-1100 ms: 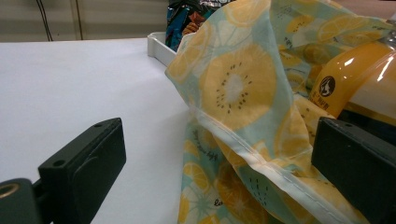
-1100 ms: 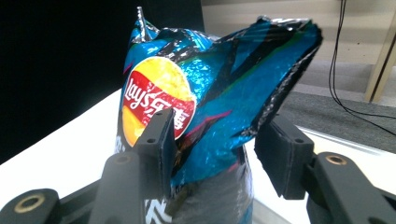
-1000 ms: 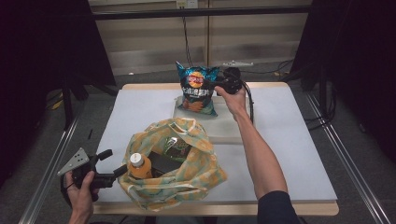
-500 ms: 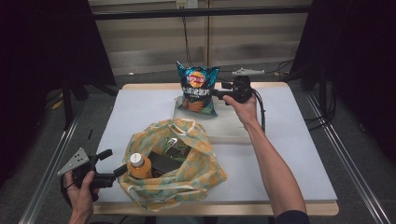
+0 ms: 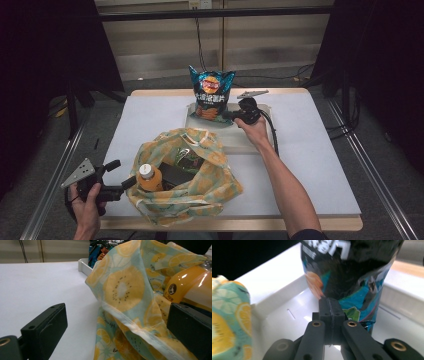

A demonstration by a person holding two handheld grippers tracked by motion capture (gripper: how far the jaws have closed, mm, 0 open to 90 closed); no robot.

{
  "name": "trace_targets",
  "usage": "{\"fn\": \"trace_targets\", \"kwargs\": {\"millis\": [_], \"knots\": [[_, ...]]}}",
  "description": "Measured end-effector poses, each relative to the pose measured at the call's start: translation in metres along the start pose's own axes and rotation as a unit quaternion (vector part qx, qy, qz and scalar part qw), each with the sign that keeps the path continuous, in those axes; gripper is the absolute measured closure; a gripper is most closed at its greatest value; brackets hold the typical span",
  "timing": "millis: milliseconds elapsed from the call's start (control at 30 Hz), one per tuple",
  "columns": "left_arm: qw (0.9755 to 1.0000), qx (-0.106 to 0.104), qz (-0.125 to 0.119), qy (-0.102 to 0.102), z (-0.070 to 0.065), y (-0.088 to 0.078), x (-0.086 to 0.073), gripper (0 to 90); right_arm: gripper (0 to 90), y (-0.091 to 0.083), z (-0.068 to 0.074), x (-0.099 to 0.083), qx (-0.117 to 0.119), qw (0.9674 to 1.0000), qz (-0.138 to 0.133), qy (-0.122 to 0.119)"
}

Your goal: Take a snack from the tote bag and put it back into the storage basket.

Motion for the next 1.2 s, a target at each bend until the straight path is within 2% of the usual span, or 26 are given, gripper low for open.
{"fn": "trace_targets", "kwargs": {"millis": [33, 67, 100, 133, 200, 300, 333, 367, 500, 633, 733, 800, 867, 933, 1000, 1033, 1100, 1133, 1200], "knots": [[0.9999, 0.004, 0.006, 0.009, 0.002, -0.001, -0.001, 3.0, 90.0, 0.003, -0.001, -0.001, 0.0, 1.0, 0.005, 0.001], [1.0, 0.002, 0.001, 0.003, 0.001, -0.001, 0.0, 3.0, 90.0, 0.006, -0.002, -0.002, 0.0, 0.9999, 0.012, 0.003], [1.0, 0.0, 0.003, 0.006, 0.002, -0.001, -0.001, 3.0, 90.0, 0.009, -0.003, -0.004, 0.003, 0.9999, 0.015, 0.004], [1.0, 0.007, 0.002, 0.005, 0.004, -0.002, -0.001, 3.0, 90.0, 0.012, -0.004, -0.004, 0.001, 0.9998, 0.018, 0.008], [1.0, 0.004, 0.003, 0.003, 0.004, -0.002, -0.002, 3.1, 90.0, 0.014, -0.005, -0.006, 0.002, 0.9997, 0.023, 0.009], [1.0, 0.006, 0.001, 0.003, 0.003, -0.001, -0.001, 3.0, 90.0, 0.015, -0.008, -0.006, -0.007, 0.9995, 0.028, 0.013], [0.9999, 0.006, 0.007, 0.01, 0.004, -0.002, -0.002, 3.0, 90.0, 0.014, -0.009, -0.006, -0.011, 0.9994, 0.03, 0.012], [1.0, 0.004, 0.0, 0.002, 0.003, -0.001, -0.001, 3.1, 90.0, 0.014, -0.012, -0.006, -0.016, 0.9993, 0.031, 0.017], [1.0, 0.006, 0.004, 0.005, 0.003, -0.001, -0.001, 3.0, 90.0, 0.012, -0.016, -0.008, -0.016, 0.999, 0.032, 0.027], [1.0, 0.006, 0.0, -0.001, 0.002, -0.001, 0.0, 3.0, 90.0, 0.011, -0.014, -0.007, -0.012, 0.9993, 0.026, 0.025], [1.0, 0.007, -0.002, 0.0, 0.002, -0.002, 0.0, 3.0, 90.0, 0.005, -0.002, -0.005, -0.004, 0.9998, 0.016, 0.01], [1.0, 0.006, -0.004, 0.0, 0.002, -0.002, 0.0, 3.0, 86.1, -0.003, 0.009, -0.002, 0.006, 1.0, 0.001, 0.001], [0.9999, 0.009, 0.002, 0.006, 0.003, -0.003, 0.0, 3.0, 82.9, -0.014, 0.026, 0.001, 0.023, 0.9996, -0.014, -0.012], [0.9999, 0.006, 0.0, 0.01, 0.001, -0.004, 0.001, 3.1, 79.0, -0.024, 0.04, 0.003, 0.031, 0.999, -0.02, -0.027], [1.0, 0.006, -0.005, 0.004, -0.001, -0.004, 0.004, 3.0, 77.6, -0.034, 0.056, 0.004, 0.042, 0.9979, -0.028, -0.04], [0.9998, 0.009, 0.001, 0.015, 0.0, -0.005, 0.004, 3.1, 76.8, -0.037, 0.061, 0.004, 0.045, 0.9976, -0.03, -0.043], [0.9999, 0.003, -0.008, 0.005, -0.003, -0.005, 0.007, 3.1, 73.2, -0.044, 0.076, 0.002, 0.048, 0.9969, -0.029, -0.055], [0.9999, 0.007, -0.004, 0.011, -0.002, -0.007, 0.007, 3.2, 73.1, -0.047, 0.083, 0.001, 0.051, 0.9964, -0.031, -0.061], [0.9999, 0.011, -0.009, 0.0, -0.003, -0.007, 0.009, 3.4, 70.1, -0.052, 0.096, -0.003, 0.056, 0.9954, -0.033, -0.071]]}}
Point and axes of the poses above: each handheld gripper's, and its own axes: y roughly forward along the jaws, x roughly out of its top, z roughly to its left, the point moved 9 cm from there along y, roughly forward along the jaws, and after that the axes turned 13 degrees about z, right-handed, at the moved point
